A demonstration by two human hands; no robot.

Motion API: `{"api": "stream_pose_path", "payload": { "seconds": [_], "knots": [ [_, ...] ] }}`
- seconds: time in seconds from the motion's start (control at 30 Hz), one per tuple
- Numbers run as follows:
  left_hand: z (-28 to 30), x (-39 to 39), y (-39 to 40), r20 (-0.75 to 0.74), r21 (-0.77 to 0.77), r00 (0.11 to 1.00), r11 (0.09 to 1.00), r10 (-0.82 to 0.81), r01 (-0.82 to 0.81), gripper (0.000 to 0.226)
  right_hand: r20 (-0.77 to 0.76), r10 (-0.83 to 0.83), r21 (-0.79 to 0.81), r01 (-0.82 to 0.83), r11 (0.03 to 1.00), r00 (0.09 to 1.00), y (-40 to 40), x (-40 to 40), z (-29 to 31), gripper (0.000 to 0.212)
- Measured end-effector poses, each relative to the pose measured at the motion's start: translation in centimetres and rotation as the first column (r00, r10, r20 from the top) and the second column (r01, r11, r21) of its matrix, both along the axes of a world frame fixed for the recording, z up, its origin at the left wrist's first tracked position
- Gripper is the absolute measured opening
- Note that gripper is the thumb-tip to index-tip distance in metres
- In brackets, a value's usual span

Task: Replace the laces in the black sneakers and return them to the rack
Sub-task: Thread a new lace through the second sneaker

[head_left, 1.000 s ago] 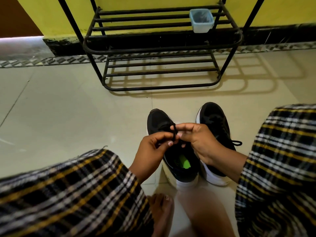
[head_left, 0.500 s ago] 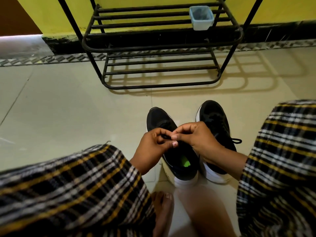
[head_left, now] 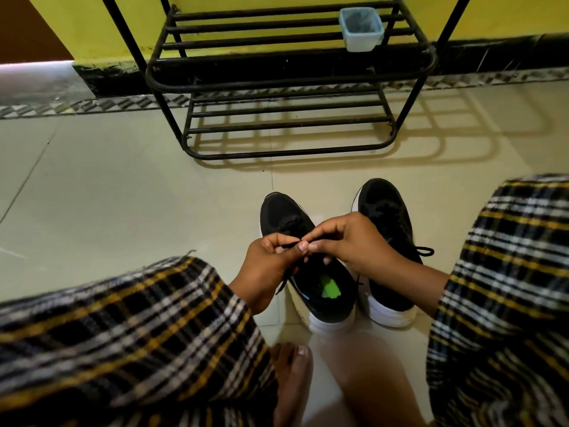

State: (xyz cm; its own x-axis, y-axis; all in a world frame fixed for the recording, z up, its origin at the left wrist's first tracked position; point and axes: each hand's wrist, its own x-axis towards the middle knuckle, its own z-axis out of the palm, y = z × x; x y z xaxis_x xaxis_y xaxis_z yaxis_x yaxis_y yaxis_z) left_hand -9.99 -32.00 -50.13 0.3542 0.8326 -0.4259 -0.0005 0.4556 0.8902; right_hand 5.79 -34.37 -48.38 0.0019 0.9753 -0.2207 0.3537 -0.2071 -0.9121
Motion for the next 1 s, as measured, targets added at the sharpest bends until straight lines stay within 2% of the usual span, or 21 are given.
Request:
{"api": "stream_pose_path", "payload": {
  "seconds": [0.23,0.33,0.5,0.6,0.67,0.73,0.83,0.93,1.0],
  "knots": [
    [-0.1,-0.2,0.1,-0.105,0.154,0.991,0.983,-0.086,0.101,0.013,-0.160,-0.072,-0.091,0.058,0.994,0.984,0.1,-0.1,-0.1,0.006],
    [0.0,-0.2,0.1,-0.160,0.222,0.981,0.965,-0.105,0.139,0.016,-0.126,-0.076,-0.091,0.064,0.994,0.989,0.3,-0.2,-0.3,0.007],
    [0.0,-0.3,0.5,-0.204,0.305,0.970,0.933,-0.130,0.190,0.015,0.044,-0.013,-0.057,0.015,0.998,0.999,0.3,0.0,-0.6,0.012],
    [0.0,-0.3,0.4,-0.121,0.278,0.979,0.942,-0.162,0.190,0.021,0.036,-0.017,-0.053,0.019,0.998,0.999,0.4,0.1,-0.7,0.010],
    [0.0,-0.2,0.3,-0.088,0.242,0.978,0.949,-0.187,0.203,0.024,-0.086,-0.056,-0.092,0.048,0.995,0.995,0.4,0.1,-0.8,0.010],
    [0.0,-0.1,0.4,-0.120,0.242,0.965,0.936,-0.234,0.257,0.023,-0.178,-0.089,-0.131,0.066,0.989,0.980,0.3,0.0,-0.9,0.011],
    [0.0,-0.2,0.5,-0.170,0.259,0.947,0.915,-0.273,0.310,0.022,-0.237,-0.122,-0.153,0.087,0.984,0.964,0.1,-0.1,-1.2,0.012],
    [0.1,-0.2,0.8,-0.147,0.190,0.951,0.936,-0.272,0.297,0.020,-0.214,-0.075,-0.076,0.059,0.995,0.974,0.1,0.1,-1.7,0.012],
    [0.2,-0.3,1.0,-0.098,0.116,0.959,0.954,-0.265,0.275,0.022,-0.041,0.037,0.097,-0.033,0.995,0.998,0.1,0.3,-1.5,0.011]
  ]
}}
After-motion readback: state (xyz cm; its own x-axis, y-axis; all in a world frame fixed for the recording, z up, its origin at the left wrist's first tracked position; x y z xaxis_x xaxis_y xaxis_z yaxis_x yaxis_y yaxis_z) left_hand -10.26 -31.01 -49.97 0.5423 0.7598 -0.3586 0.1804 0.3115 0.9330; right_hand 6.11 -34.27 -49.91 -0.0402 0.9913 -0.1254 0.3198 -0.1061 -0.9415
